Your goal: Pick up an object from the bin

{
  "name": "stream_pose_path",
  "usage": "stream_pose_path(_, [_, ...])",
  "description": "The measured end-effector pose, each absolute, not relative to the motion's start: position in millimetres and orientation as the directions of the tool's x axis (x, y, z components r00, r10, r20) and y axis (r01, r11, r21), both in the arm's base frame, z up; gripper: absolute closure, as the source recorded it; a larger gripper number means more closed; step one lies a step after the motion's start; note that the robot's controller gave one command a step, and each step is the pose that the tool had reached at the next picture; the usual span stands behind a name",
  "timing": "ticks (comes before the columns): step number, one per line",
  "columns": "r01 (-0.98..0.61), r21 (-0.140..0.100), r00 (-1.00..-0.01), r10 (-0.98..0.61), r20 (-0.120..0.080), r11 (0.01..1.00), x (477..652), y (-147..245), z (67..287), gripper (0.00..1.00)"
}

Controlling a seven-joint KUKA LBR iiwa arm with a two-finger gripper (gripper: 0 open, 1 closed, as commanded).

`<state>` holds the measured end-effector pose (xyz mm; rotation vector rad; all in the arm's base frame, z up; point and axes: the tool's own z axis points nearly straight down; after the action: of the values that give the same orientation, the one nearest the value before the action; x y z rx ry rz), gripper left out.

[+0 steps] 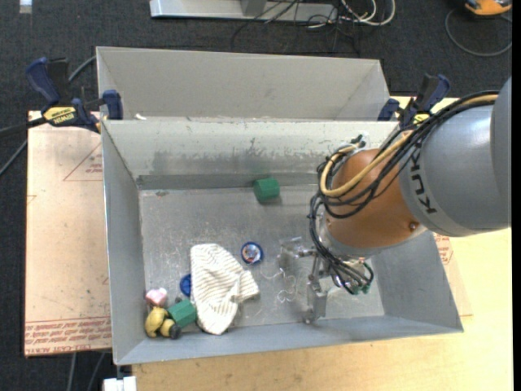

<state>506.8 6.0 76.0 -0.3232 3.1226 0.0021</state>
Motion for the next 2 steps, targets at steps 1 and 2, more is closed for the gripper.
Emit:
stream_pose_path(1, [-0.298,0.004,-0.955,-0.298,0.003,0.955,493.1,136.9,70.9,1.0])
stream_pose_path(2, [-0.315,0.008,-0.949,-0.315,0.002,0.949,490.5,151.1,70.5,1.0])
